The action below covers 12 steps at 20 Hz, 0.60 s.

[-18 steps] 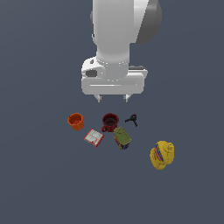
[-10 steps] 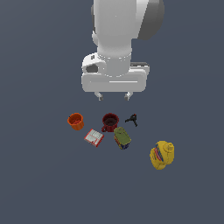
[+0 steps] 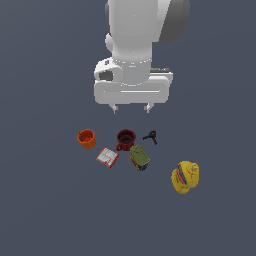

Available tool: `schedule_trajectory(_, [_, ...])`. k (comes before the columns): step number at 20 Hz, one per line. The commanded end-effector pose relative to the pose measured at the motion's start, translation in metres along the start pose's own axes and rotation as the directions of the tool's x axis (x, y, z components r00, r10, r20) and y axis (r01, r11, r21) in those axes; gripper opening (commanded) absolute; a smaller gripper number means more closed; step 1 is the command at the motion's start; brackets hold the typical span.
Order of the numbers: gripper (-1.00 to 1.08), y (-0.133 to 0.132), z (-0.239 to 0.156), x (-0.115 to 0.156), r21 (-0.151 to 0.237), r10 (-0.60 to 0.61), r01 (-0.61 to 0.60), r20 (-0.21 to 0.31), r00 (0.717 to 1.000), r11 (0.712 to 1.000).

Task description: Pick up a designated object from a clutter of objects.

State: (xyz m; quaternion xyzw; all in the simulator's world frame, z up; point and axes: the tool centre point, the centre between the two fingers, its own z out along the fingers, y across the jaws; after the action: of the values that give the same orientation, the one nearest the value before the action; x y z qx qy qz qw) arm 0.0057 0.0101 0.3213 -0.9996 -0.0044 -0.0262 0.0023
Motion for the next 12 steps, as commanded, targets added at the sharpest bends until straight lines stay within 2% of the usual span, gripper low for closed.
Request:
schedule_trajectory(1, [1.00,-0.002,0.004,0.000,-0.001,0.006,-0.006,0.001,1.000,1.000])
schedule_trajectory(12, [1.00,-0.024,0.052,-0.008,-0.010,0.088,-0.088,0.009,0.996,0.996])
